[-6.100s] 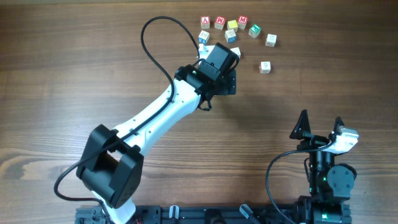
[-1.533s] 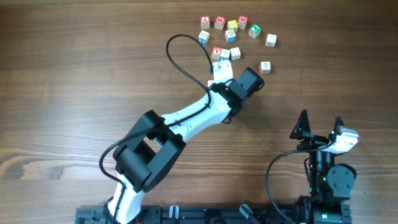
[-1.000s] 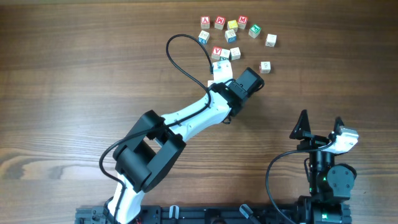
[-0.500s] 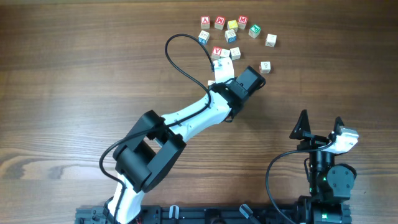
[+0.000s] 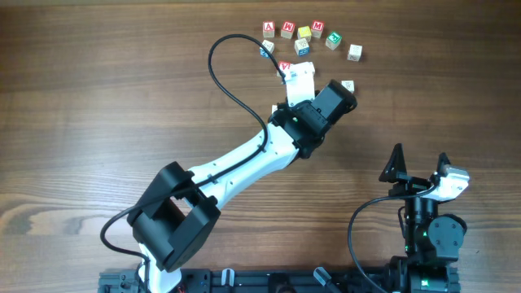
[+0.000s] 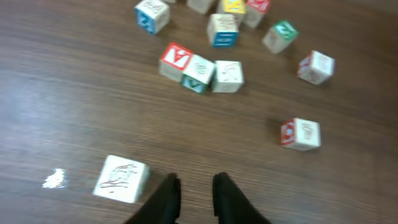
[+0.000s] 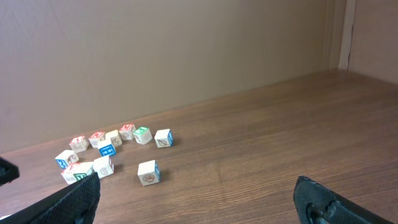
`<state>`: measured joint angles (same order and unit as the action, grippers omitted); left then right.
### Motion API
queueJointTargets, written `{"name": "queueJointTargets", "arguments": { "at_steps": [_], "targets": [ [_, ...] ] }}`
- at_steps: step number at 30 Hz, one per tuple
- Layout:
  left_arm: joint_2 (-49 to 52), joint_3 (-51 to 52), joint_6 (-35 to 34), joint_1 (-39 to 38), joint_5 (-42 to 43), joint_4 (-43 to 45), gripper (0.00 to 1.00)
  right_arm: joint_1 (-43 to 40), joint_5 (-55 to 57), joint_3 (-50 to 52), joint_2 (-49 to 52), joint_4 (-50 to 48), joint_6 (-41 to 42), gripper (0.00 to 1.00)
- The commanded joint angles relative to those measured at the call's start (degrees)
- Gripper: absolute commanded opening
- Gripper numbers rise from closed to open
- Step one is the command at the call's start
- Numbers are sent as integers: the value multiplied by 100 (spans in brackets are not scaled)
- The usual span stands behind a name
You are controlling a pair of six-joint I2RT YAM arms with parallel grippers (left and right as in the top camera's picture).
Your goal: Form a tower
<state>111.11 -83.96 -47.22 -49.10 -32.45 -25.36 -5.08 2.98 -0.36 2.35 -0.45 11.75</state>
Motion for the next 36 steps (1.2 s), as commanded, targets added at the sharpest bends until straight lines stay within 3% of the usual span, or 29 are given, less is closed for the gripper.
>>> {"name": "queueJointTargets", "arguments": {
  "at_steps": [1, 4, 5, 11, 13, 15, 21, 25, 30, 36],
  "targets": [
    [-284, -87, 26, 267, -278, -321, 40, -24, -55, 4, -24, -17, 42, 100],
    [-455, -87, 26, 426, -280, -588, 69, -24, -55, 4, -24, -17, 42, 100],
    [-542, -87, 24, 498, -280, -728, 100, -24, -55, 4, -24, -17, 42, 100],
    [-828, -85, -1305, 1185, -358, -2236, 100, -24, -55, 4, -24, -15, 42, 100],
    [-824, -52, -1325, 1370, 162, -2422, 100, -24, -55, 4, -24, -17, 42, 100],
    [-824, -35, -1327, 1351, 140, -2520, 100, -24, -55, 4, -24, -17, 39, 100],
    [-824, 575, -1281, 575, -1408, -2026, 100, -24, -55, 4, -24, -15, 42, 100],
    [-826, 1427, -210, 326, -1084, -595, 100, -24, -52, 4, -24, -17, 39, 100],
    [-837, 1462, 1847, 308, 247, 149, 100, -24, -52, 4, -24, -17, 39, 100],
    [-833, 1519, 2004, 310, 951, 323, 100, -24, -52, 4, -24, -17, 44, 100]
  ]
}}
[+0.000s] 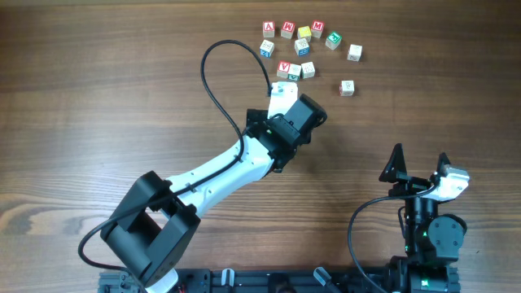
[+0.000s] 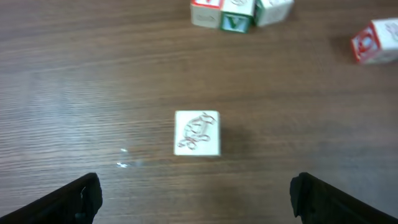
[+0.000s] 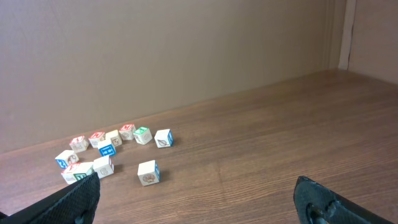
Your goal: Form a tower
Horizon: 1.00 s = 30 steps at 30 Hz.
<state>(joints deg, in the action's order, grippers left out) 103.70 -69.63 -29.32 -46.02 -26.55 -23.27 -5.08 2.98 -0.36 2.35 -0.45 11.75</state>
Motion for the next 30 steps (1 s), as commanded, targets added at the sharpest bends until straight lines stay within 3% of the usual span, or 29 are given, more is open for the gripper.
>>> {"name": "queueJointTargets", "arguments": {
  "at_steps": [1, 10, 21, 25, 30],
  "targets": [
    [-92, 210, 212, 20, 361, 306, 100, -24, -52, 4, -24, -17, 39, 100],
    [-2, 1272, 496, 129, 446, 1838, 100, -24, -55, 4, -24, -17, 39, 100],
    [540, 1285, 492, 129, 442, 2288, 100, -24, -55, 4, -24, -17, 42, 100],
    [542, 1285, 490, 153, 402, 2315, 91, -24, -55, 4, -24, -17, 42, 100],
    [636, 1303, 487, 234, 404, 2463, 89, -24, -55, 4, -24, -17, 39, 100]
  ]
}}
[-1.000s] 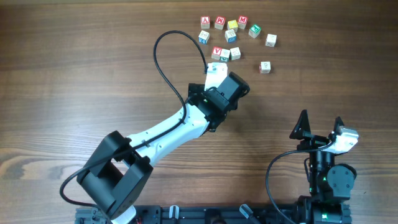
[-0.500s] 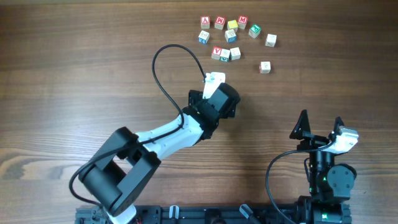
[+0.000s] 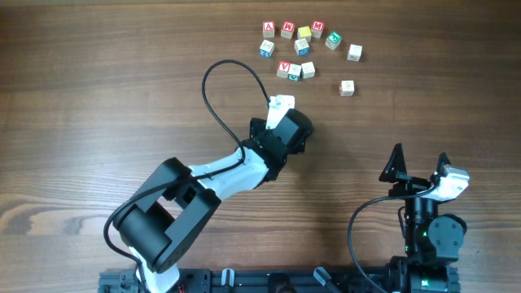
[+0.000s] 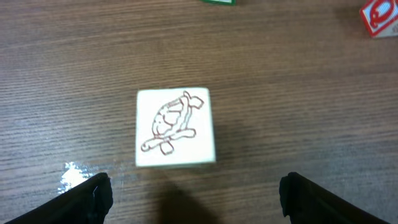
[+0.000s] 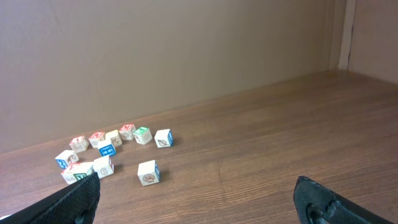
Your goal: Form a tower
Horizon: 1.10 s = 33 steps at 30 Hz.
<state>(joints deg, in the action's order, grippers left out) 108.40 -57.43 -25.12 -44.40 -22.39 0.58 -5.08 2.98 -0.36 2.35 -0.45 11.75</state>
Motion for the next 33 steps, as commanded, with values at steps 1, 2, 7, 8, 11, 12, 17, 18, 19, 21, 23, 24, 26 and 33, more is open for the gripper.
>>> {"name": "queueJointTargets", "arguments": {
  "at_steps": [1, 2, 7, 8, 11, 12, 17, 18, 19, 21, 23, 24, 26, 33],
  "targets": [
    [203, 87, 68, 76, -11, 122, 89, -24, -55, 4, -24, -17, 42, 100],
    [229, 87, 70, 81, -11, 146, 89, -24, -55, 4, -24, -17, 39, 100],
    [297, 87, 70, 81, -11, 227, 88, -24, -52, 4, -24, -17, 42, 100],
    [323, 87, 70, 81, -11, 247, 88, -24, -55, 4, -24, -17, 42, 100],
    [350, 87, 70, 81, -11, 289, 83, -24, -55, 4, -24, -17, 39, 100],
    [354, 87, 70, 81, -11, 291, 82, -24, -55, 4, -24, -15, 42, 100],
    [378, 87, 72, 81, -11, 310, 73, -24, -52, 4, -24, -17, 42, 100],
    [378, 87, 72, 81, -11, 313, 71, -24, -55, 4, -24, -17, 37, 100],
    [378, 87, 72, 81, -13, 313, 70, -24, -55, 4, -24, -17, 42, 100],
    [378, 87, 72, 81, -13, 313, 68, -24, -55, 4, -24, -17, 42, 100],
    [378, 87, 72, 81, -13, 313, 66, -24, -55, 4, -24, -17, 39, 100],
    [378, 87, 72, 81, -13, 313, 64, -24, -55, 4, -24, -17, 39, 100],
    [378, 87, 72, 81, -13, 313, 63, -24, -55, 4, -24, -15, 39, 100],
    [380, 87, 72, 136, -15, 315, 70, -24, -55, 4, -24, -17, 42, 100]
  ]
}}
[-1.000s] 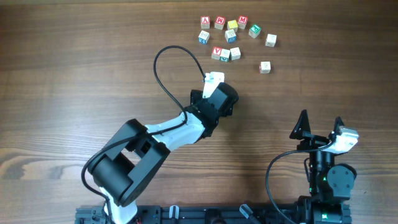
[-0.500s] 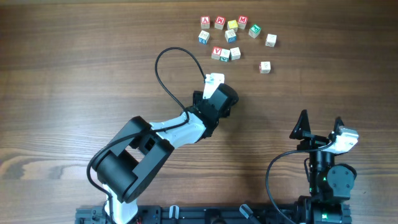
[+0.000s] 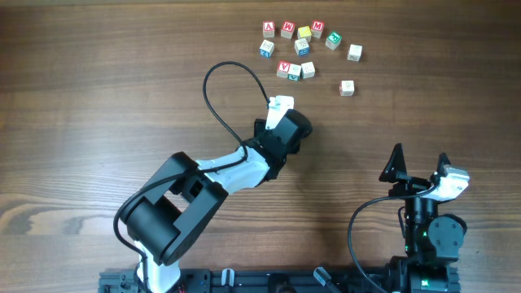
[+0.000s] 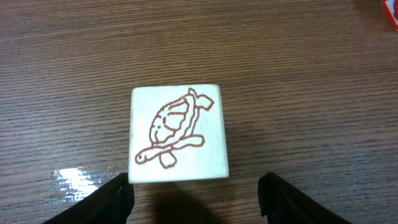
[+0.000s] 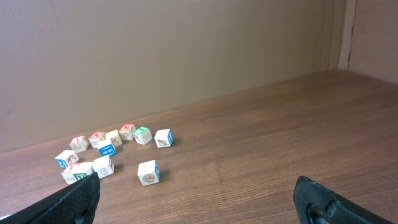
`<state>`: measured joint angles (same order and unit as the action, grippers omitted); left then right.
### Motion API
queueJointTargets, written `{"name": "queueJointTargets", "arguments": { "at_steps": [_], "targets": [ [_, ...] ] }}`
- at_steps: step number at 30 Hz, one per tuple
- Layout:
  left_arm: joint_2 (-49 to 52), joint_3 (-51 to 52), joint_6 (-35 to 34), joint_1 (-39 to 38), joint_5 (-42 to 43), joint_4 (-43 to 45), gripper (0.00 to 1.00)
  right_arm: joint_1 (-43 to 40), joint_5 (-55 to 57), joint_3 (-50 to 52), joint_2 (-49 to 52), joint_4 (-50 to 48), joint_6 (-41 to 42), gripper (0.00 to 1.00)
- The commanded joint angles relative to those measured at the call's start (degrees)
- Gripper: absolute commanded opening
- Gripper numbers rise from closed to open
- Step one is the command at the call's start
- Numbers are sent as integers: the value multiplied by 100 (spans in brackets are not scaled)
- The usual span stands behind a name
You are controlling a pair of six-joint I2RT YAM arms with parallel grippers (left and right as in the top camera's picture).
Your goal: Form a tower
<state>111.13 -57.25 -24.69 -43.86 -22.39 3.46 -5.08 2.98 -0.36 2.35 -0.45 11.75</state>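
A white cube with a red turtle drawing (image 4: 177, 132) lies flat on the wooden table, filling the left wrist view. My left gripper (image 4: 196, 200) is open low over it, one dark finger (image 4: 118, 200) at each side of the cube's near edge, apart from it. From overhead the left gripper (image 3: 282, 133) covers the cube. A cluster of lettered cubes (image 3: 299, 41) lies at the far edge, and a lone cube (image 3: 348, 87) sits to its right. My right gripper (image 3: 419, 168) stands open at the near right, holding nothing.
The left arm's black cable (image 3: 213, 89) loops over the table's middle. In the right wrist view the cube cluster (image 5: 102, 152) and the lone cube (image 5: 148, 172) sit far ahead, before a plain brown wall (image 5: 161, 56).
The left gripper has come lower over the turtle cube, which now looks larger. Its fingers stand closer together than before, still open. The right arm has not moved.
First my left gripper was shut near the cluster, the turtle cube off to its near left. Then it stood wide open above that cube. It was lower a moment later, and now sits close over it with narrower jaws. The right gripper stayed parked.
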Motion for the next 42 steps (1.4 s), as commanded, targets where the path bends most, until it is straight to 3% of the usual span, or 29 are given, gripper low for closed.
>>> {"name": "queueJointTargets", "arguments": {
  "at_steps": [1, 9, 23, 42],
  "targets": [
    [107, 70, 26, 120, -11, 33, 70, -24, -52, 4, -24, -15, 44, 100],
    [118, 70, 28, 140, 11, 138, 69, -24, -55, 4, -24, -17, 39, 100],
    [118, 70, 28, 140, 11, 155, 48, -24, -55, 4, -24, -17, 42, 100],
    [120, 70, 31, 140, 9, 153, 31, -24, -55, 4, -24, -17, 44, 100]
  ]
}}
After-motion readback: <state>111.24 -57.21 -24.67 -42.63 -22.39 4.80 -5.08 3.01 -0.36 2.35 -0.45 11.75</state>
